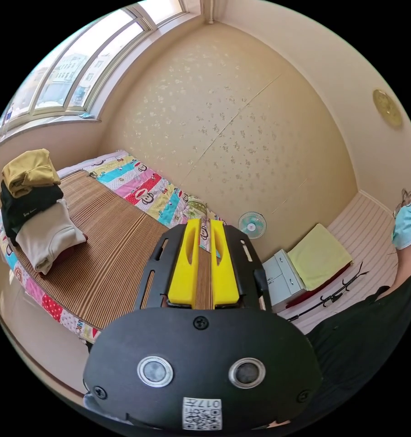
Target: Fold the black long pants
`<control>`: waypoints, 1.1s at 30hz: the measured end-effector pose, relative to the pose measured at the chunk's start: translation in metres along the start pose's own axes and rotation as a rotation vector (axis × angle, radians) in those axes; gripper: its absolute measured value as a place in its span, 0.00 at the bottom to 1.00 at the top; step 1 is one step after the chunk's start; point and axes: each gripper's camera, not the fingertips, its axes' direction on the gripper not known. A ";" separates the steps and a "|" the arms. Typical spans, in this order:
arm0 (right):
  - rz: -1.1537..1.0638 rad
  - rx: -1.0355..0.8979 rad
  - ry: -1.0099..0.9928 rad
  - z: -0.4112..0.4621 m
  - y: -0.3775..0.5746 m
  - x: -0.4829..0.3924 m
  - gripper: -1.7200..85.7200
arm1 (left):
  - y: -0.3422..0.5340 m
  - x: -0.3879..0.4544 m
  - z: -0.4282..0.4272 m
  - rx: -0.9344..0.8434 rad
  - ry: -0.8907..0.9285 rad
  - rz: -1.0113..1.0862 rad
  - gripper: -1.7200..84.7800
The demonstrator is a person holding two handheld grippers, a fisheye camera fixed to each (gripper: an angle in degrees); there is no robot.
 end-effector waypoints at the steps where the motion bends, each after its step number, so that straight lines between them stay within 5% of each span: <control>1: -0.070 -0.010 -0.062 0.014 -0.014 -0.021 0.02 | -0.001 0.001 0.004 -0.006 0.010 0.007 0.07; 4: -0.241 -0.166 -0.105 0.077 -0.040 -0.059 0.02 | -0.004 0.005 0.022 -0.050 0.021 0.050 0.07; 10: -0.016 -0.409 -0.075 0.183 -0.014 -0.014 0.04 | -0.014 -0.003 0.055 -0.101 0.064 0.057 0.08; 14: 0.149 -0.223 -0.185 0.148 0.012 0.031 0.05 | -0.032 -0.011 0.054 -0.104 0.022 0.080 0.08; 21: 0.058 0.095 0.243 0.045 -0.029 0.024 0.15 | -0.053 -0.028 0.071 -0.144 0.013 0.057 0.08; 29: 0.353 0.151 0.541 0.028 -0.121 0.128 0.18 | -0.070 -0.022 0.113 -0.204 0.115 0.060 0.09; 33: 0.552 -0.048 0.535 0.058 -0.110 0.220 0.18 | -0.070 -0.031 0.103 -0.209 0.071 0.051 0.10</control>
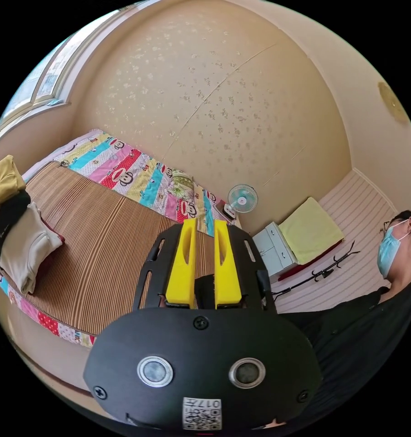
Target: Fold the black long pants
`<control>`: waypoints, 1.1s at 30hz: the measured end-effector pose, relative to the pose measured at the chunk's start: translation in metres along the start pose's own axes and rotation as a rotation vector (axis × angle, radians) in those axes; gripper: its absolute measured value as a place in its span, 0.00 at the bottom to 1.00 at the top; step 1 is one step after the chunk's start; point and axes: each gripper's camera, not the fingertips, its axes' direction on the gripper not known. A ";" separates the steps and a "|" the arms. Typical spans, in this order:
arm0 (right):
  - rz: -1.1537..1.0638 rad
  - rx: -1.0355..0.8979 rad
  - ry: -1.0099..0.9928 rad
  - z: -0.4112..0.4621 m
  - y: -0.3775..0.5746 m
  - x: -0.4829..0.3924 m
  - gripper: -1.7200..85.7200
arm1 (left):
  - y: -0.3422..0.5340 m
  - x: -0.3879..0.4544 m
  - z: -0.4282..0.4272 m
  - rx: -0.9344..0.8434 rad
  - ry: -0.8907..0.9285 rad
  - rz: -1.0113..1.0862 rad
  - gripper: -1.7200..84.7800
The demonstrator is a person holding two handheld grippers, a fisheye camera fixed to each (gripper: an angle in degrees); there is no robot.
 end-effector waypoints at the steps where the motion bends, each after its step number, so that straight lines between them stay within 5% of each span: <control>1: 0.021 -0.075 -0.058 0.022 0.000 0.014 0.17 | 0.002 -0.004 -0.005 0.006 -0.016 -0.012 0.10; 4: -0.009 -0.219 -0.199 0.060 0.010 0.031 0.14 | 0.008 -0.015 -0.016 0.022 -0.026 -0.055 0.10; 9: -0.201 -0.117 -0.501 0.052 0.044 0.033 0.10 | 0.009 -0.019 -0.023 0.015 -0.027 -0.055 0.10; 16: -0.831 0.077 -0.705 -0.024 0.124 -0.107 0.10 | -0.010 -0.025 -0.022 -0.002 0.077 -0.013 0.10; 23: -1.170 0.210 -1.016 -0.098 0.206 -0.192 0.10 | -0.039 -0.024 -0.025 -0.030 0.261 0.058 0.10; 28: -1.458 0.125 -1.444 -0.138 0.288 -0.242 0.10 | -0.069 -0.039 -0.039 -0.064 0.377 0.097 0.14; 33: -1.545 -0.049 -1.638 -0.133 0.349 -0.299 0.09 | -0.108 -0.083 -0.067 -0.032 0.539 0.023 0.20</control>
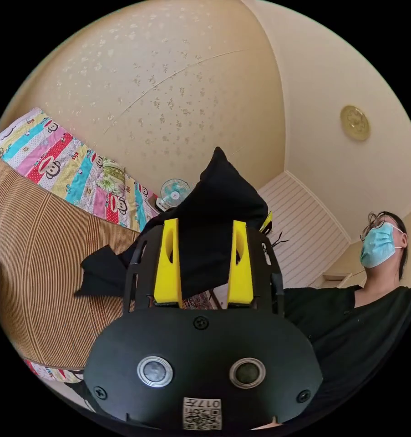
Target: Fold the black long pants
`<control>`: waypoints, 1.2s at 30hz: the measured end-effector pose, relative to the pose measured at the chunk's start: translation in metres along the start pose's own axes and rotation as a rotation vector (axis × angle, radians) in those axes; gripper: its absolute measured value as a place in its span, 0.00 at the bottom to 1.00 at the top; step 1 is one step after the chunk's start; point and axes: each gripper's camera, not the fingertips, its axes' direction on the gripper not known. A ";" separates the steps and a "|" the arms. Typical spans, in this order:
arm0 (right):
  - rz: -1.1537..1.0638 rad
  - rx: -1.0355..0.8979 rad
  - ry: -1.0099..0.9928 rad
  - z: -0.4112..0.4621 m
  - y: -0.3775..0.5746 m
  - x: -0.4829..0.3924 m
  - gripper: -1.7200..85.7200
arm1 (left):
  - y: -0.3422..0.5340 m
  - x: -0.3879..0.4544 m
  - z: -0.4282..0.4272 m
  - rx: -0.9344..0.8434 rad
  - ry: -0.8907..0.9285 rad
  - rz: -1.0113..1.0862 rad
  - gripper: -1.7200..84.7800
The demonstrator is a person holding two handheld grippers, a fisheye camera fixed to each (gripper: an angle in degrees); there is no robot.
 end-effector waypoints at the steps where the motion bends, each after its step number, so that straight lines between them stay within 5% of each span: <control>1: 0.013 -0.006 -0.034 0.018 0.000 0.005 0.09 | -0.007 -0.004 -0.021 0.052 0.038 0.000 0.21; 7: 0.006 -0.081 -0.201 0.111 0.009 0.031 0.08 | -0.031 -0.044 -0.120 0.158 0.175 -0.097 0.22; 11: -0.038 -0.223 -0.265 0.176 0.022 0.045 0.08 | -0.029 -0.102 -0.100 -0.063 0.701 -0.433 0.22; 14: -0.042 -0.370 -0.276 0.224 0.041 0.067 0.08 | -0.013 -0.106 -0.068 -0.076 1.144 -0.534 0.16; 15: -0.037 -0.422 -0.268 0.240 0.051 0.079 0.08 | -0.010 -0.106 -0.064 -0.080 1.166 -0.561 0.15; 20: 0.001 -0.468 -0.229 0.256 0.082 0.128 0.09 | -0.035 -0.094 -0.107 0.031 0.862 -0.380 0.08; 26: 0.216 -0.738 0.184 0.274 0.123 0.191 0.17 | -0.080 0.007 -0.147 -0.066 0.272 0.134 0.08; 31: 0.380 -0.537 0.596 0.252 0.143 0.207 0.19 | -0.064 0.028 -0.095 -0.222 0.116 0.225 0.08; 36: 0.577 -0.654 0.585 0.292 0.176 0.258 0.23 | -0.020 0.031 -0.010 -0.437 -0.016 0.216 0.08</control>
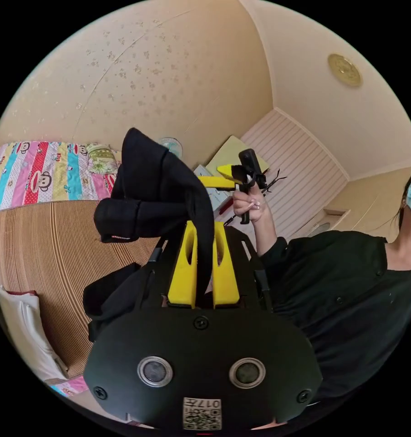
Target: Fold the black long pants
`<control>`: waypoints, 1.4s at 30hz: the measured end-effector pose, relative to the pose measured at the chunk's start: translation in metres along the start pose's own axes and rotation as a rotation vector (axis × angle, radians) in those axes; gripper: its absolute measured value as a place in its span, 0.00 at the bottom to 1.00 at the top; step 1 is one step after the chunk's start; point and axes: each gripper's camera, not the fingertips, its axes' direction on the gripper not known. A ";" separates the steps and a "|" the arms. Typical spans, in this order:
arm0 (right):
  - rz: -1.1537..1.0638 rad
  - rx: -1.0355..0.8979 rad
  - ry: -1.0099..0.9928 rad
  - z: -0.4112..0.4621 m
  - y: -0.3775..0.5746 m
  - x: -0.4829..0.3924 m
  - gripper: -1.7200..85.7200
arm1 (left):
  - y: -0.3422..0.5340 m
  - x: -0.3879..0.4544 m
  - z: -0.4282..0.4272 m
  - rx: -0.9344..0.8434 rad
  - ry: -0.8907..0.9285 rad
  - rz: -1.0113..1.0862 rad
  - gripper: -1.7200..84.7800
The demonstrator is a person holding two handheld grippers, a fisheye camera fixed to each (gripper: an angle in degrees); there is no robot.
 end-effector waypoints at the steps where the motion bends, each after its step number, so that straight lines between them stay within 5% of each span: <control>1: 0.052 -0.103 -0.067 0.033 -0.008 0.018 0.24 | 0.000 0.004 0.028 -0.072 -0.005 0.012 0.08; 4: 0.222 -0.331 -0.203 0.110 -0.010 0.067 0.26 | 0.005 0.013 0.088 -0.190 0.018 0.005 0.08; 12: 0.337 -0.422 -0.261 0.169 0.000 0.119 0.18 | 0.009 0.045 0.135 -0.332 -0.121 0.081 0.08; 21: -0.095 -0.058 -0.481 0.108 -0.039 0.056 0.10 | -0.004 0.103 0.054 -0.027 -0.240 0.230 0.08; 28: -0.416 0.180 -0.514 0.028 -0.047 0.000 0.09 | 0.011 0.094 -0.055 0.388 0.064 0.137 0.04; 31: -0.414 0.251 -0.527 0.000 -0.046 -0.002 0.09 | 0.025 0.088 -0.084 0.489 0.035 0.045 0.09; 42: -0.498 0.236 -0.383 -0.014 -0.033 -0.060 0.08 | 0.014 0.116 -0.063 0.400 -0.060 -0.009 0.22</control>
